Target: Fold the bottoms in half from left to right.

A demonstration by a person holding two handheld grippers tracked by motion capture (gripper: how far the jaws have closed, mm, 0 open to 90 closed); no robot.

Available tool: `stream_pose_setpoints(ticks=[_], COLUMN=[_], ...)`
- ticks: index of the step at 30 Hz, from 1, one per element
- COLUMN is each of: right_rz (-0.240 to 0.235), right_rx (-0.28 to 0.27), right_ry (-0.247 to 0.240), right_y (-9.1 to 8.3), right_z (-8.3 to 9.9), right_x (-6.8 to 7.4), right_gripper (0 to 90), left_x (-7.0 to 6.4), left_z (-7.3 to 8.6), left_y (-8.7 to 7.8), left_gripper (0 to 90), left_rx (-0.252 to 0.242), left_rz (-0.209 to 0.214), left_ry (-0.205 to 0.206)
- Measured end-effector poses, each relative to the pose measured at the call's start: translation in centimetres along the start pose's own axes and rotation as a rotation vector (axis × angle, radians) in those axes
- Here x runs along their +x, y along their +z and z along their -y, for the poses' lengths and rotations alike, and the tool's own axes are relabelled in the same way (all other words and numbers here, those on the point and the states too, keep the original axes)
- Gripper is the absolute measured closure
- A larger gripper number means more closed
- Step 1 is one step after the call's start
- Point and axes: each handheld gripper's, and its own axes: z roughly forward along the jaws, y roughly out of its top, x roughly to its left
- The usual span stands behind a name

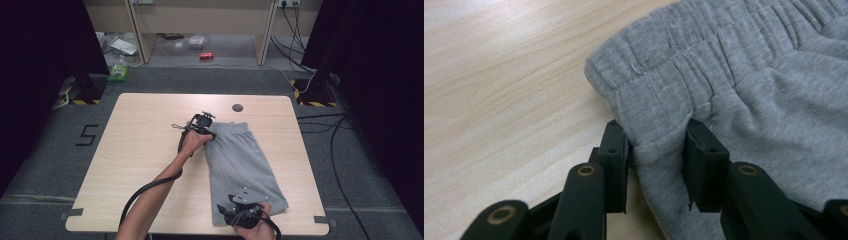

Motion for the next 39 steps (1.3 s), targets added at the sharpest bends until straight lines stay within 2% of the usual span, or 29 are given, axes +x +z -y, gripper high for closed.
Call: stream_pose_setpoints(ticks=[6,12,15,17,21,24,25,26,29,34,39], right_rz=[-0.043,-0.012,0.009,0.027,0.024,0.015,-0.009,-0.009,-0.055,-0.122,-0.195], right_rx=[0.026,0.088,0.096,0.102,0.1,0.095,0.087,0.087,0.076,0.078,0.074], right_ry=[-0.046,-0.098,-0.131,-0.172,-0.194,-0.195,-0.168,-0.168,-0.151,-0.163,-0.162], right_y=[1.4,2.5,2.7,2.8,2.9,3.1,3.5,3.5,4.5,6.7,9.1], right_z=[0.0,0.5,0.8,0.7,0.6,0.3,0.1,0.1,-0.5,-2.1,-3.7], right_x=[2.0,2.8,3.1,3.4,3.4,3.2,3.2,3.2,3.7,5.7,7.8], right_gripper=[45.8,44.7,46.3,52.8,74.1,80.5,81.7,81.7,82.3,82.6,82.8], left_x=[0.1,0.2,0.2,0.2,0.3,0.6,0.8,1.1,2.6,5.2,7.2], left_z=[-0.1,-0.1,-0.2,-0.2,-0.3,-0.3,-0.2,-0.1,0.4,1.8,2.8], left_y=[0.1,0.1,0.1,0.2,0.2,0.1,0.0,-0.2,-0.7,-1.8,-2.8], left_gripper=[64.4,64.2,64.1,64.1,64.1,64.2,64.4,64.4,64.7,65.2,65.5], left_rx=[-0.003,-0.001,0.001,0.0,0.0,0.007,0.01,0.012,0.009,0.011,0.022], left_rz=[-0.005,-0.005,-0.005,-0.006,-0.008,-0.021,-0.033,-0.043,-0.045,-0.022,-0.021], left_ry=[0.004,0.006,0.006,0.007,0.009,0.033,0.043,0.049,0.045,0.035,0.057])
